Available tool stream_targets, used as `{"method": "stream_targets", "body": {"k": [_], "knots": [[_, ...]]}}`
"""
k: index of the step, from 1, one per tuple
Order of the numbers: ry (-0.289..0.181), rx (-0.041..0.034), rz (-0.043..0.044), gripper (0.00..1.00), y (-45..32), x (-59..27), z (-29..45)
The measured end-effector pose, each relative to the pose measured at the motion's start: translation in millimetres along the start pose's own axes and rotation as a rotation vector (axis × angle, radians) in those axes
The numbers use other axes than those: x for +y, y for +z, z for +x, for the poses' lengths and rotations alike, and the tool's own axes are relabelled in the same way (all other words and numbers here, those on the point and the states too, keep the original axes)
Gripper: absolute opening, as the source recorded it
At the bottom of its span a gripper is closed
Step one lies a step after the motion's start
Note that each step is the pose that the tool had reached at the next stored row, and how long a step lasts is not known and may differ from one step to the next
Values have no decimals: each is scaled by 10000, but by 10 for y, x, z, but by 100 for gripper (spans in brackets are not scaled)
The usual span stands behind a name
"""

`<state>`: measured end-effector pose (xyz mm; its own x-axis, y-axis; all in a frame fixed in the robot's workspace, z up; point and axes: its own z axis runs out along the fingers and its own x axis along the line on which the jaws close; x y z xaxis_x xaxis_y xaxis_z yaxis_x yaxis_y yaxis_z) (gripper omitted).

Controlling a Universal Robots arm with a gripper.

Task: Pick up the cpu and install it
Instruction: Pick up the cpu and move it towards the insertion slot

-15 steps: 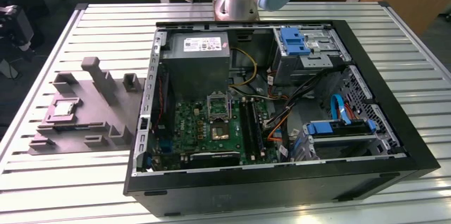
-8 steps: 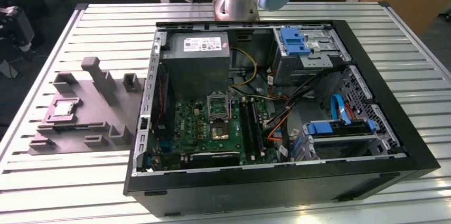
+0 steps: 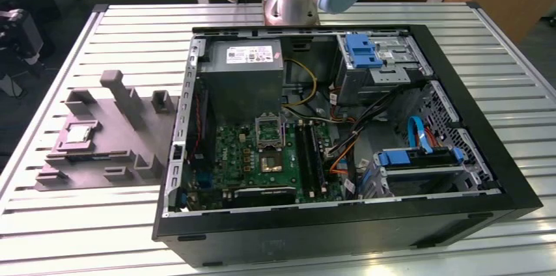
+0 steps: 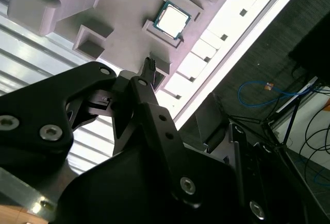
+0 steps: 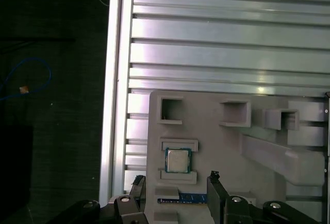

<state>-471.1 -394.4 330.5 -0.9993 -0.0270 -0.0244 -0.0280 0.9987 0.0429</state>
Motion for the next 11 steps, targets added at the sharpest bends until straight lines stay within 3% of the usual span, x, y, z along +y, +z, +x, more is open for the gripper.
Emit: {"method": "stream_targets", "body": {"k": [11], "knots": [[0,0,0,59,24,-1,1]]}}
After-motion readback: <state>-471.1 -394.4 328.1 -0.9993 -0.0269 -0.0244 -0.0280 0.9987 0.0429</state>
